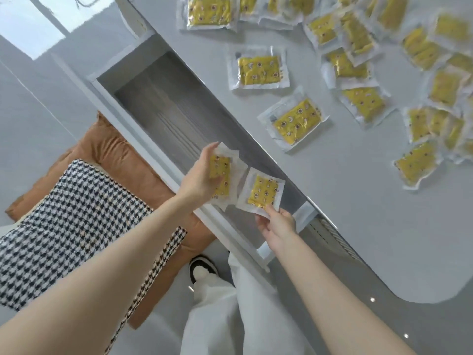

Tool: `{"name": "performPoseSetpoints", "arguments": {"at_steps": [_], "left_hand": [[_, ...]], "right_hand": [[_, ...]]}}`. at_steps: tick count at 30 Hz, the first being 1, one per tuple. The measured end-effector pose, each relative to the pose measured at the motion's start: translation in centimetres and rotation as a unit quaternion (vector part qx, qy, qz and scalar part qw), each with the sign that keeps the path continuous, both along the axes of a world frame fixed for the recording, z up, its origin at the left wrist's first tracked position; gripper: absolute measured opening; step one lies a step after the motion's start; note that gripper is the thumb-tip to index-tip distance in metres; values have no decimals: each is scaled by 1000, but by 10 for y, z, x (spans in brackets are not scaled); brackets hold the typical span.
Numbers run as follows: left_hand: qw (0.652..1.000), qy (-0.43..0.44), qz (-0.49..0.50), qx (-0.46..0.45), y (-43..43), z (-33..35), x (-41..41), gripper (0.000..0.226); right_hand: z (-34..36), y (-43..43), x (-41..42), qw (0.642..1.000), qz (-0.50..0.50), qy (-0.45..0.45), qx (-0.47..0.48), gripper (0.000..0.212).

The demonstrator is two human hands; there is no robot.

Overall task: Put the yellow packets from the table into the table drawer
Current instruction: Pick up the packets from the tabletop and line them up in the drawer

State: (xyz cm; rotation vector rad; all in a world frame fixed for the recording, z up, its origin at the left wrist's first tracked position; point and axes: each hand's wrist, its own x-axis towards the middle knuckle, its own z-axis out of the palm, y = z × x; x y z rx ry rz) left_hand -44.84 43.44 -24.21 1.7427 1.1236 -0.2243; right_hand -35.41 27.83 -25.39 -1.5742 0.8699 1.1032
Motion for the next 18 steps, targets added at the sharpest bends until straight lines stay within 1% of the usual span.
{"name": "performPoseSetpoints", "arguments": {"at_steps": [2, 4, 5, 7, 9, 11, 13, 15, 17, 18], "left_hand": [[996, 45, -81, 10, 0, -15, 13, 83], [989, 72, -127, 5, -2, -30, 23, 88], [988, 80, -134, 0, -3, -39, 28, 86], [989, 88, -119, -7, -6, -55, 36, 75], [991, 93, -97, -5, -8, -68, 41, 63], [991, 91, -97, -2, -11, -80, 43, 58], [990, 91, -104, 13, -13, -87, 43, 60], [991, 94, -95, 21, -12, -86, 41, 61], [990, 97, -98, 20, -13, -81, 37, 64], [988, 106, -110, 17, -13, -79, 36, 66]], "right_hand": [[-12, -7, 4, 999, -43, 9, -26, 30], [-22, -8, 7, 997, -65, 11, -35, 28], [-27, -6, 8, 997, -73, 4, -36, 28], [-38, -2, 11, 995, -90, -10, -39, 29], [-49, 0, 11, 994, -92, -23, -57, 37], [-57, -4, 9, 993, -81, -32, -82, 46], [-55, -8, 4, 995, -51, -33, -84, 55], [-47, -10, -4, 995, 14, -44, -92, 62], [-42, -10, -12, 979, 127, -101, -125, 59], [-41, -9, -15, 958, 203, -150, -138, 56]]}}
